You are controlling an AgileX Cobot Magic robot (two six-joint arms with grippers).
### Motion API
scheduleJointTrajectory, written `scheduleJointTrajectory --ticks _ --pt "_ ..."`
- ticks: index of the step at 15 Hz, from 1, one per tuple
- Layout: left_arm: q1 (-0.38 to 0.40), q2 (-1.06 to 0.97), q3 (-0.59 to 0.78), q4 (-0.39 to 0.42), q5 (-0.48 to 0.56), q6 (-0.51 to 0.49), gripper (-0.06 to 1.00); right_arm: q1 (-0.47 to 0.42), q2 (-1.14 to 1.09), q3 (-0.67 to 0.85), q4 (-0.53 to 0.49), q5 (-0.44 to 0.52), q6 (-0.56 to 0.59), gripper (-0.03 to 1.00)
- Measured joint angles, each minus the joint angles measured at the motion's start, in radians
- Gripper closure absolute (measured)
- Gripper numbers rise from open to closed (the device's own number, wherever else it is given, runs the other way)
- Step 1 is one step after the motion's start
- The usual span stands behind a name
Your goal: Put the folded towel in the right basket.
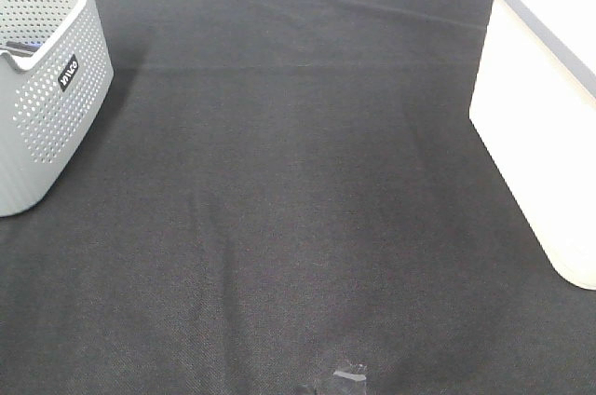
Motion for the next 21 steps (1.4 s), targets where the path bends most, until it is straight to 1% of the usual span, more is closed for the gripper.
scheduleJointTrajectory --ticks 1,3,4,5,8,9,10,12,14,21 --pt "0.0 0.0 0.0 0.0 0.0 0.0 -0.04 0.0 -0.165 0.139 0.006 -0.074 -0.003 0.0" --pt "0.0 0.0 0.0 0.0 0.0 0.0 -0.04 0.0 -0.385 0.318 0.01 -0.119 -0.003 0.0" --pt "0.0 0.0 0.0 0.0 0.0 0.0 -0.04 0.0 -0.491 0.397 0.014 -0.121 -0.003 0.0" --pt "0.0 0.0 0.0 0.0 0.0 0.0 -0.04 0.0 -0.491 0.397 0.014 -0.121 -0.003 0.0" --pt "0.0 0.0 0.0 0.0 0.0 0.0 -0.04 0.0 -0.764 0.628 0.016 -0.095 -0.003 0.0" --pt "0.0 0.0 0.0 0.0 0.0 0.0 -0.04 0.0 -0.891 0.719 0.016 -0.081 -0.004 0.0" --pt "0.0 0.0 0.0 0.0 0.0 0.0 -0.04 0.0 -0.969 0.765 0.016 -0.066 -0.004 0.0" --pt "0.0 0.0 0.0 0.0 0.0 0.0 -0.04 0.0 -1.119 0.835 0.016 -0.037 -0.004 0.0" --pt "0.0 0.0 0.0 0.0 0.0 0.0 -0.04 0.0 -1.225 0.866 0.013 0.016 -0.004 0.0" --pt "0.0 0.0 0.0 0.0 0.0 0.0 -0.04 0.0 -1.242 0.869 0.013 0.016 -0.022 0.0"
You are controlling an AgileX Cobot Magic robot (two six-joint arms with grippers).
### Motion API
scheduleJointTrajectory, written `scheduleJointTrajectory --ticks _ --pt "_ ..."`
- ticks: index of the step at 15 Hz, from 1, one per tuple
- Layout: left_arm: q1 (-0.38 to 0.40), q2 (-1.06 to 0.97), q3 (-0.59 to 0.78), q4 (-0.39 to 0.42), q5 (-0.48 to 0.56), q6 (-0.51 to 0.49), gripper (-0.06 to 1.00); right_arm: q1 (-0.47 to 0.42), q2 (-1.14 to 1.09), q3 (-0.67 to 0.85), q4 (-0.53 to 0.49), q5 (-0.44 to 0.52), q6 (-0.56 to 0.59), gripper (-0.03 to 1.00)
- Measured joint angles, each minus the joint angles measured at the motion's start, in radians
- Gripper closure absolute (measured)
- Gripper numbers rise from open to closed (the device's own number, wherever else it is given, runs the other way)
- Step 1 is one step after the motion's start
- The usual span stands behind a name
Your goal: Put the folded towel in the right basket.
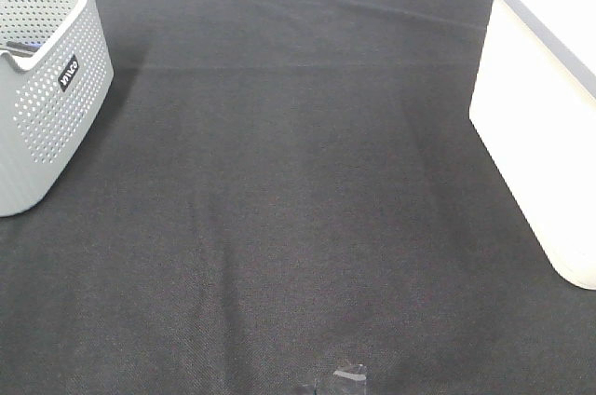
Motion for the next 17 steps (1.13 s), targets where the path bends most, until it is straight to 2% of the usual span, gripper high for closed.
scheduleJointTrajectory --ticks 6,10,17 --pt "0.0 0.0 0.0 -0.011 0.0 0.001 -0.04 0.0 0.0 0.0 -0.013 -0.001 -0.006 0.0" --pt "0.0 0.0 0.0 -0.116 0.0 0.057 -0.04 0.0 0.0 0.0 -0.013 -0.001 -0.006 0.0" --pt "0.0 0.0 0.0 -0.103 0.0 0.034 -0.04 0.0 0.0 0.0 -0.013 -0.001 -0.006 0.0"
